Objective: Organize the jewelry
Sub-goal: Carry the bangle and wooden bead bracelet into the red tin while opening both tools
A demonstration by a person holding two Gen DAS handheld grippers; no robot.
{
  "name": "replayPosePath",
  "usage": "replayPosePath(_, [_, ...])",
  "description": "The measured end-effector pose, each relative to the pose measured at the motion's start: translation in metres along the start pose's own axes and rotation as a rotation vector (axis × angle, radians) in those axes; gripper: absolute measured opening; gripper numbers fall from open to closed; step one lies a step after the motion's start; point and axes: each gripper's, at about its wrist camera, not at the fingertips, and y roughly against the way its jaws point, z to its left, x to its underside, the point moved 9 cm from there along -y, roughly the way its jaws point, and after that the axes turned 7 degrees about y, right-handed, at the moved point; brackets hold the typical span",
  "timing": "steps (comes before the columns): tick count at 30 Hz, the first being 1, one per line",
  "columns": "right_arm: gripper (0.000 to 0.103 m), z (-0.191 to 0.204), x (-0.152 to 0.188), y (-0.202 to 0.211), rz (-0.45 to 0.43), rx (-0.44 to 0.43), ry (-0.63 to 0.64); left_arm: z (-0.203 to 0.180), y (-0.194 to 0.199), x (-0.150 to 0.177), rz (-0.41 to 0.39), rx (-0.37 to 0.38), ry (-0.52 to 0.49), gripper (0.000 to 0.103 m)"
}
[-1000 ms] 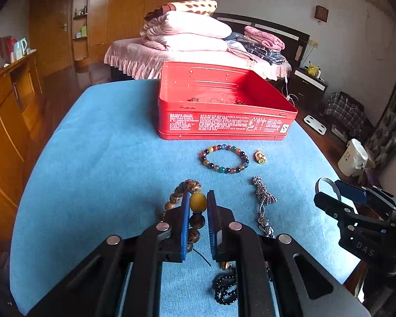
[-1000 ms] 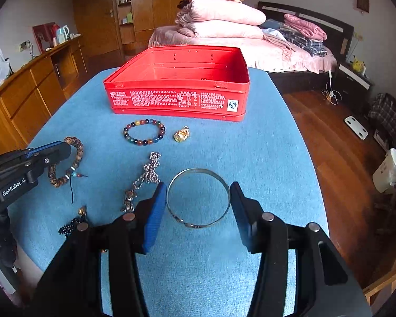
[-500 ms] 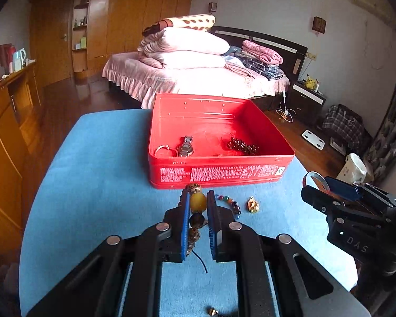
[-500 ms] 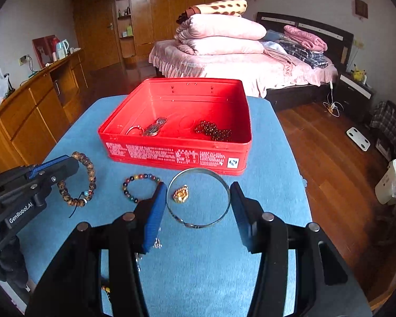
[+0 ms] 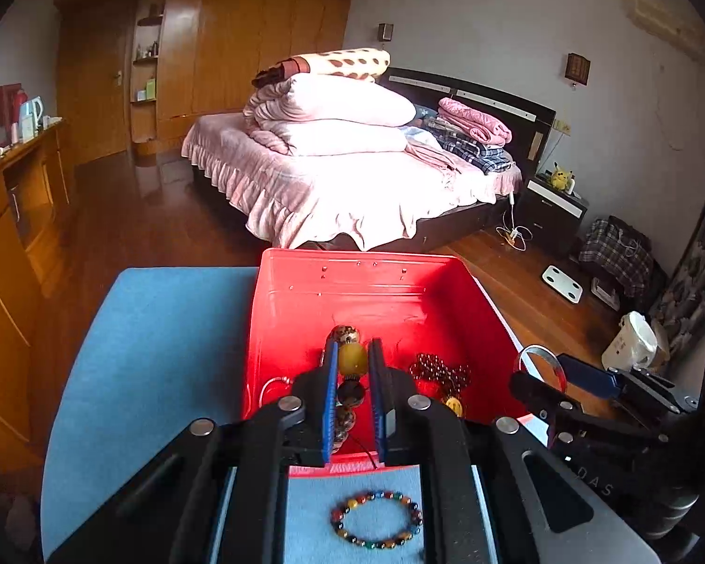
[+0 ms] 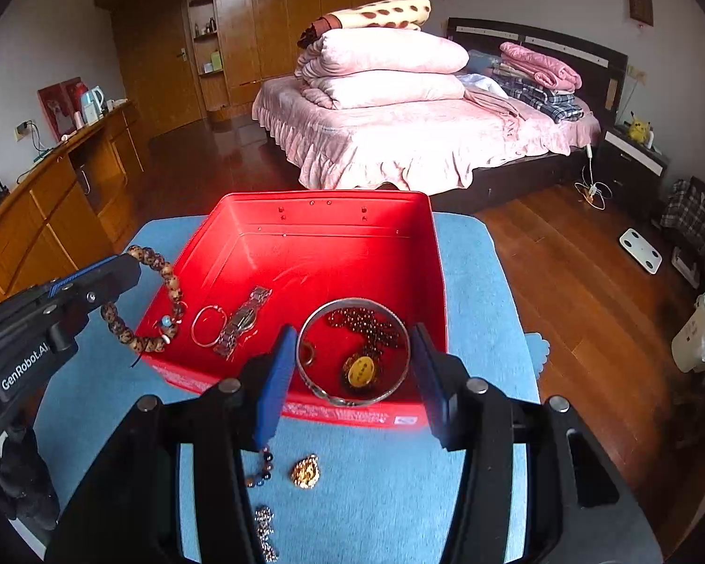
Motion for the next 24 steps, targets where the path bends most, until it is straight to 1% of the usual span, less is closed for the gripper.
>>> replayPosePath(4, [0.048,-0.003,-0.009,-0.027,0.029,0.002,-0.009,0.001,-0.03,-0.007,0.023,-0.007,0.008,0.013])
replayPosePath(9, [0.048,-0.006,-0.008,-0.062,0.072,-0.008,-0.023,0.01,-0.064,0.005,0.077,-0.027,0.009,0.013])
replayPosePath(12, [0.048,-0.006,-0.006,-0.075,0.085,-0.012,-0.024,0.014,-0.079,0.01,0.104,-0.031,0.018,0.013])
replayPosePath(15, [0.051,-0.007,-0.005,-0.083,0.093,-0.008,-0.023,0.018,-0.088,0.016,0.119,-0.053,0.017,0.013])
replayPosePath(17, [0.052,-0.006,-0.005,-0.084,0.086,-0.003,-0.018,0.021,-0.089,0.018,0.118,-0.065,0.016,0.018])
replayPosePath(19, [0.053,-0.007,-0.005,-0.081,0.078,0.005,-0.015,0.024,-0.086,0.019,0.111,-0.07,0.018,0.029])
replayPosePath(20, [0.054,-0.007,-0.005,-0.079,0.072,0.006,-0.017,0.025,-0.083,0.019,0.102,-0.08,0.018,0.036])
replayPosePath(24, [0.054,-0.009,-0.007,-0.067,0.045,0.008,-0.022,0.028,-0.065,0.021,0.061,-0.102,-0.003,0.037])
